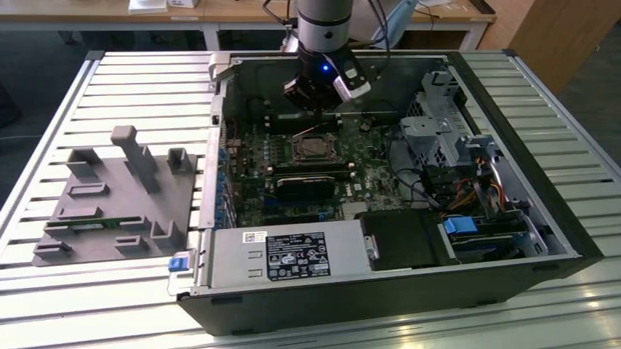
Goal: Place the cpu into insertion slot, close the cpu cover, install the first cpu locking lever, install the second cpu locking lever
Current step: 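Install the first cpu locking lever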
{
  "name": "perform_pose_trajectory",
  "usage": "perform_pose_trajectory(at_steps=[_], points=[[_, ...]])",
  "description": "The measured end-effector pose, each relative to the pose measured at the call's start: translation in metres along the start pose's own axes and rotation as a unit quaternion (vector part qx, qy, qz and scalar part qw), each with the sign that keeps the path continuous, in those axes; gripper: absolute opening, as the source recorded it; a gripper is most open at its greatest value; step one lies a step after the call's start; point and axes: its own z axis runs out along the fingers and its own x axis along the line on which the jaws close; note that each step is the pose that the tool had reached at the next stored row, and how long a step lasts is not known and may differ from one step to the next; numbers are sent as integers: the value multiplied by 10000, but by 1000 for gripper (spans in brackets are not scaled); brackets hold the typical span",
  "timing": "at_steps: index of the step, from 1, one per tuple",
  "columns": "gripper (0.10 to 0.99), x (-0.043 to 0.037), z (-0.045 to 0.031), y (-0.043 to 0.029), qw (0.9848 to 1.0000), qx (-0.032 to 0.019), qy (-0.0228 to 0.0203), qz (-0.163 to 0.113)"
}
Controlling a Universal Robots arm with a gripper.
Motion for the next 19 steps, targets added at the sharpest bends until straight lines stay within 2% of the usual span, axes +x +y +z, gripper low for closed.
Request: perform_pose_trajectory(at_steps=[8, 13, 19], points=[[106, -5, 26, -2, 10000, 62, 1, -1], [106, -50, 46, -5, 10000, 63, 1, -1], [106, -66, 89, -8, 10000, 63, 2, 0]])
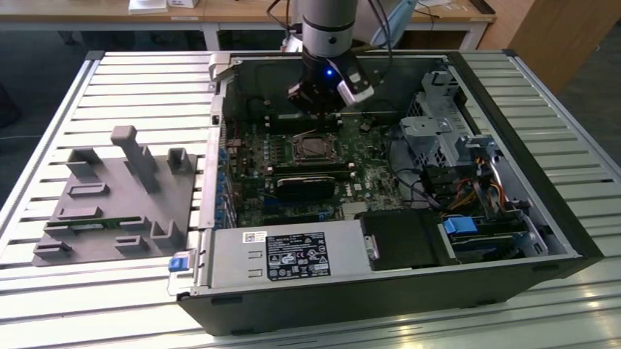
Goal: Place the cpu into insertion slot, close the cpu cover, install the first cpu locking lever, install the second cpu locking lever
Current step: 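Install the first cpu locking lever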
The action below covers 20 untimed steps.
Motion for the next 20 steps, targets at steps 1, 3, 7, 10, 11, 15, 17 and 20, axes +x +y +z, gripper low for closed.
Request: perform_pose_trajectory(at_steps=[1, 3, 7, 10, 11, 15, 17, 20], points=[[106, 0, 10, -1, 10000, 0, 0, 0], [106, -3, 30, -2, 10000, 0, 0, 0], [106, -11, 72, -5, 10000, 0, 0, 0], [106, -12, 100, -6, 10000, 8, 0, 0], [106, -12, 110, -6, 10000, 13, 1, 0], [106, -15, 131, -7, 10000, 30, 1, 0], [106, -15, 131, -8, 10000, 33, 1, -1], [106, -17, 123, -6, 10000, 34, 0, -1]])
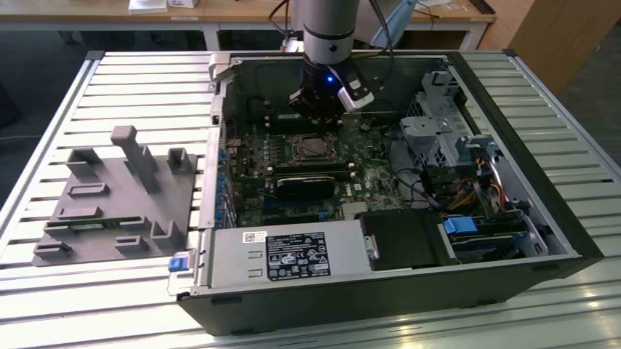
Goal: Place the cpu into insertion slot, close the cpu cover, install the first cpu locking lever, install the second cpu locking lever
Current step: 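Install the first cpu locking lever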
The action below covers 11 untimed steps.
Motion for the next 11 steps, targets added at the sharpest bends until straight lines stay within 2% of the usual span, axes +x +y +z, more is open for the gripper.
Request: perform_pose_trajectory(at_steps=[3, 6, 8, 11], points=[[106, 0, -1, 0, 10000, 25, 1, 0], [106, 1, 4, 0, 10000, 100, 2, -3], [106, 1, 13, 5, 9998, 175, 5, -5], [106, 1, 23, 13, 9998, 204, 6, -5]])
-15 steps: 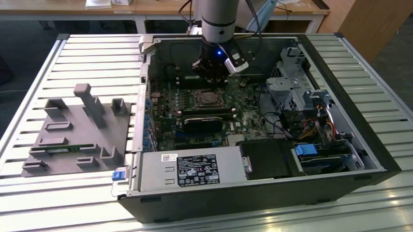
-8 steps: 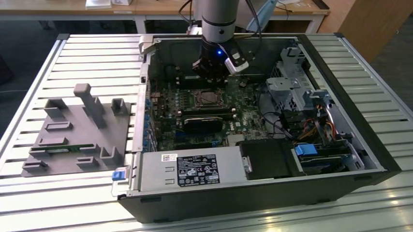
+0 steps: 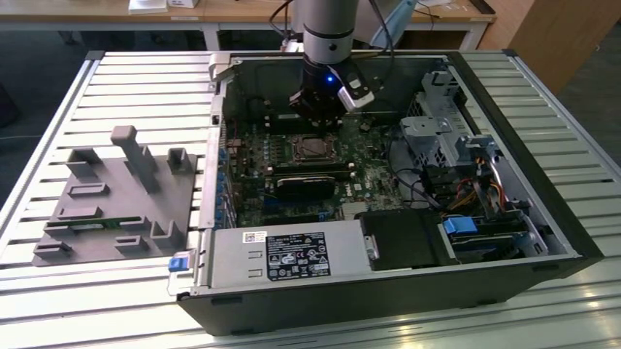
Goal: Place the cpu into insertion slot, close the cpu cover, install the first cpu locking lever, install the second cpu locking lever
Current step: 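Install the first cpu locking lever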
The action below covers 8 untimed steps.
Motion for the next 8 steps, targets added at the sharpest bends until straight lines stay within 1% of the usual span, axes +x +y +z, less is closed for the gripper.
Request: perform_pose_trajectory(at_steps=[4, 8], points=[[106, -2, 26, 18, 10000, 17, 3, -1], [106, -3, 28, 26, 10000, 15, 1, -2]])
